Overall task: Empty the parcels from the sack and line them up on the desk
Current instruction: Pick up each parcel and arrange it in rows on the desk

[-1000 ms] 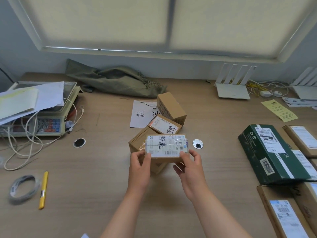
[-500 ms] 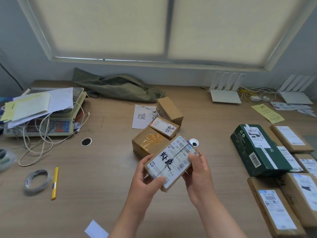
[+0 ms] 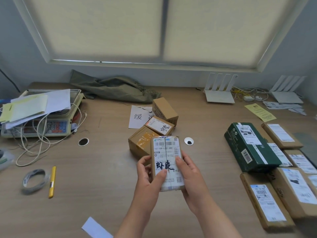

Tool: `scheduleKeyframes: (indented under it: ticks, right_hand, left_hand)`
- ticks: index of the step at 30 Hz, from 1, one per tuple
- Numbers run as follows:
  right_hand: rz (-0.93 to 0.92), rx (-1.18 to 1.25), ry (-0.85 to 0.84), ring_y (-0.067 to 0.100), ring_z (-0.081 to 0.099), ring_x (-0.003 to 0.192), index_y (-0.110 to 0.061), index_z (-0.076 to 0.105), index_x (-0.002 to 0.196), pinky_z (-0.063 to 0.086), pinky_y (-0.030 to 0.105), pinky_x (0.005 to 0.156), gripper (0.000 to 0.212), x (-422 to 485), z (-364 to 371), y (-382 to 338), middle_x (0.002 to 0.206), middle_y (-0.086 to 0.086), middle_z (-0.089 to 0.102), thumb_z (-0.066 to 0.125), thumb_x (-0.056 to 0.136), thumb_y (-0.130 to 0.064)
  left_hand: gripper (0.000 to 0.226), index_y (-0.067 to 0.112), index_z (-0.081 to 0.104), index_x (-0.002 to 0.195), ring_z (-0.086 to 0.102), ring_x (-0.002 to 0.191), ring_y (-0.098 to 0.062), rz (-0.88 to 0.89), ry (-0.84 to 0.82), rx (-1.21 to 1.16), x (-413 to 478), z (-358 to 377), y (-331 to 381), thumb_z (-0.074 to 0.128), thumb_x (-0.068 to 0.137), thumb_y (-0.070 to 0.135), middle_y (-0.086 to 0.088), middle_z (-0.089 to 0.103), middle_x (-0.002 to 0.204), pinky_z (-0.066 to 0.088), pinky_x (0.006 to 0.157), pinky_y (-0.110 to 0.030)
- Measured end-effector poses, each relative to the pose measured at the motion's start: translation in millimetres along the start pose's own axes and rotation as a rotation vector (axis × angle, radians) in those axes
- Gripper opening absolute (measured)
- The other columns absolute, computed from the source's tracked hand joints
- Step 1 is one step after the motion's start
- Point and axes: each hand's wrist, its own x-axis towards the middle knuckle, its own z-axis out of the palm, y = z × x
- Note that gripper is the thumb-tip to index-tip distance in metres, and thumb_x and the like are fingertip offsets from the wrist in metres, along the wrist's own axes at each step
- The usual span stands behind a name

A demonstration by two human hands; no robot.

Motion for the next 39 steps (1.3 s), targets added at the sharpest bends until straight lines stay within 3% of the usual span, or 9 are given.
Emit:
scheduleKeyframes:
  ticks: [6,12,19,25,33,39]
  right_hand:
    - [-0.041,-0.112,-0.054,0.019,0.067,0.118,-0.037,0.056,0.136,0.052,0.043,0.101,0.044,-13,-16,-5,0.127,-0.004,0.071,0.042,0.104,-0.010]
    - [-0.063,-0.098,-0.037,0.018,0.067,0.119,-0.036,0.056,0.137,0.052,0.043,0.100,0.043,-26,-55,-10,0.127,-0.003,0.071,0.044,0.105,-0.011]
    - [-0.039,-0.051,0.050,0.022,0.069,0.112,-0.024,0.055,0.127,0.054,0.049,0.099,0.029,-50,-142,-21,0.124,0.003,0.071,0.055,0.101,-0.011]
    - [-0.035,-0.047,0.057,0.022,0.069,0.112,-0.023,0.057,0.126,0.054,0.049,0.100,0.030,-68,-225,-42,0.120,0.001,0.073,0.055,0.099,-0.009]
    - [-0.005,-0.033,0.162,0.029,0.070,0.109,-0.024,0.060,0.123,0.054,0.052,0.098,0.030,-84,-299,-45,0.120,0.010,0.071,0.058,0.098,-0.008]
    - [-0.008,-0.048,0.263,0.029,0.070,0.110,-0.028,0.061,0.123,0.053,0.055,0.099,0.032,-87,-319,-37,0.123,0.009,0.069,0.059,0.098,-0.010]
  left_hand:
    - [0.058,0.044,0.039,0.140,0.068,0.113,-0.009,0.064,-0.012,-0.049,-2,23,0,0.058,0.098,0.007,0.013,0.068,0.123,0.058,0.080,-0.023]
    - [0.062,0.042,0.036,0.146,0.065,0.120,-0.012,0.078,-0.036,-0.016,-15,59,-9,0.059,0.099,0.010,0.010,0.060,0.137,0.058,0.094,-0.036]
    - [0.067,0.040,0.040,0.143,0.067,0.115,-0.011,0.064,0.000,-0.008,-44,139,-32,0.064,0.083,0.024,0.011,0.064,0.133,0.059,0.087,-0.030]
    - [0.057,0.039,0.040,0.143,0.070,0.108,-0.010,0.037,0.003,0.031,-63,217,-55,0.059,0.099,0.008,0.008,0.062,0.133,0.060,0.078,-0.027]
    - [0.056,0.054,0.044,0.130,0.070,0.103,-0.006,-0.037,-0.043,0.131,-75,276,-86,0.067,0.094,0.017,0.010,0.065,0.125,0.060,0.078,-0.030]
    - [0.057,0.055,0.047,0.123,0.071,0.099,-0.008,-0.090,-0.102,0.155,-68,291,-99,0.068,0.075,0.032,0.011,0.069,0.121,0.062,0.080,-0.036]
